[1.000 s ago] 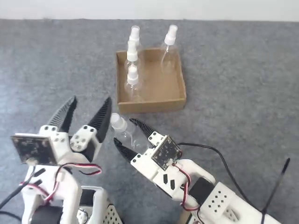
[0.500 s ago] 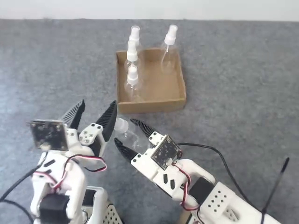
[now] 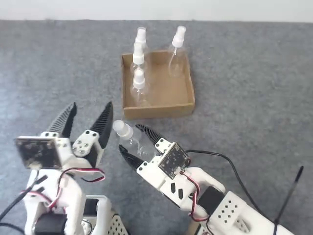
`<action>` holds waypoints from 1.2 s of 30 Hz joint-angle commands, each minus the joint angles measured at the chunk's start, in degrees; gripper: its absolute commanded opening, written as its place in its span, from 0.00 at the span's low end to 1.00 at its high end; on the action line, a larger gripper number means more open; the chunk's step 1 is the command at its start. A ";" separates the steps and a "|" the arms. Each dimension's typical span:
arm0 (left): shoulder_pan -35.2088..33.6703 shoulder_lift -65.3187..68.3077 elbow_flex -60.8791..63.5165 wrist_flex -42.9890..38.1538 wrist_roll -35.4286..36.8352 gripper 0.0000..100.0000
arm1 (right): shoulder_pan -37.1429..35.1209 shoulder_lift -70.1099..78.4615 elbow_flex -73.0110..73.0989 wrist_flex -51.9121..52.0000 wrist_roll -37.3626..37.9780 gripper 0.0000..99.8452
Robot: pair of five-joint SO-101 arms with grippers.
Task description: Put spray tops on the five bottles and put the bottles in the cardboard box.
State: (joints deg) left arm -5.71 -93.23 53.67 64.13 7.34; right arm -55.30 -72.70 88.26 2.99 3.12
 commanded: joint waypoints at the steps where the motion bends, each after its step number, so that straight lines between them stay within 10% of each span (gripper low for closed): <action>1: -3.69 -0.26 -2.59 0.18 1.05 0.26 | 0.57 -0.84 -1.23 -1.36 0.62 0.10; 9: -8.18 -0.26 5.23 -0.18 3.34 0.26 | 0.31 -0.84 -2.99 -1.45 0.53 0.10; 28: 10.37 -0.26 14.55 1.85 -1.41 0.26 | -0.84 -0.84 -3.52 -1.89 0.53 0.10; 36: 7.47 -0.26 12.26 0.62 -2.20 0.26 | -0.75 -0.66 -3.34 -1.19 0.62 0.10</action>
State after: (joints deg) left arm 4.22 -93.23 68.62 65.54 6.29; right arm -55.74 -72.70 88.18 2.46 3.12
